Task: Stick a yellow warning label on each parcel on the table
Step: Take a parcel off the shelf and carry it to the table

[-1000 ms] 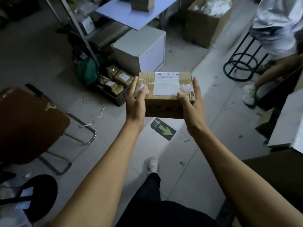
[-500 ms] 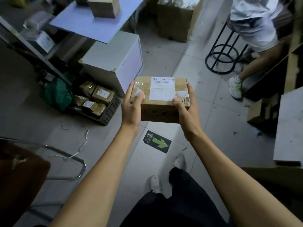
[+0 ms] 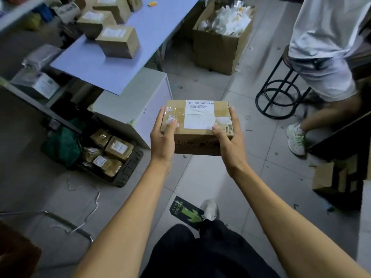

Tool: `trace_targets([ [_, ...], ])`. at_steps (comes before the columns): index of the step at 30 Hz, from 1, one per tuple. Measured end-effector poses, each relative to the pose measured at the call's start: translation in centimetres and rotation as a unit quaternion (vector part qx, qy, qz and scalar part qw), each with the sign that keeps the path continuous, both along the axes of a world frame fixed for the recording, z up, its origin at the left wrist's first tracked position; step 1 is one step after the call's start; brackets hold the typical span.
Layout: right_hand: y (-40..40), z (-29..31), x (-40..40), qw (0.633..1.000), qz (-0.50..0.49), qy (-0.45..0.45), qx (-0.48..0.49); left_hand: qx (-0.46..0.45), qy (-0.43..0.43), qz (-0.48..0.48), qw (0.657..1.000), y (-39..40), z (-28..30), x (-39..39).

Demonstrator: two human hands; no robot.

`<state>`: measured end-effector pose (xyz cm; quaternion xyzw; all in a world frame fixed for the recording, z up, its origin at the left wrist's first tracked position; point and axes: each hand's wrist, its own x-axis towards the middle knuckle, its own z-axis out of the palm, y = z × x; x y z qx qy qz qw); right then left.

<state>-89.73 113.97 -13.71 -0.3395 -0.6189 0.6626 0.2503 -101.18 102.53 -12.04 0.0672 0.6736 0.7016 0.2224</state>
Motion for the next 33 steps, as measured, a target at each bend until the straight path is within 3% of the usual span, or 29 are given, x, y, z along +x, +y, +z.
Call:
trace_targets([
  [13, 16.1, -1.6, -10.6, 1.000, 0.015, -0.012, -0.006, -0.027, 0.004, 0.008, 1.000, 15.8, -1.7, -10.8],
  [33, 43.0, -1.9, -34.8, 0.999, -0.003, -0.046, -0.013, -0.065, -0.030, -0.020, 0.997, 43.2, -2.6, -34.9],
])
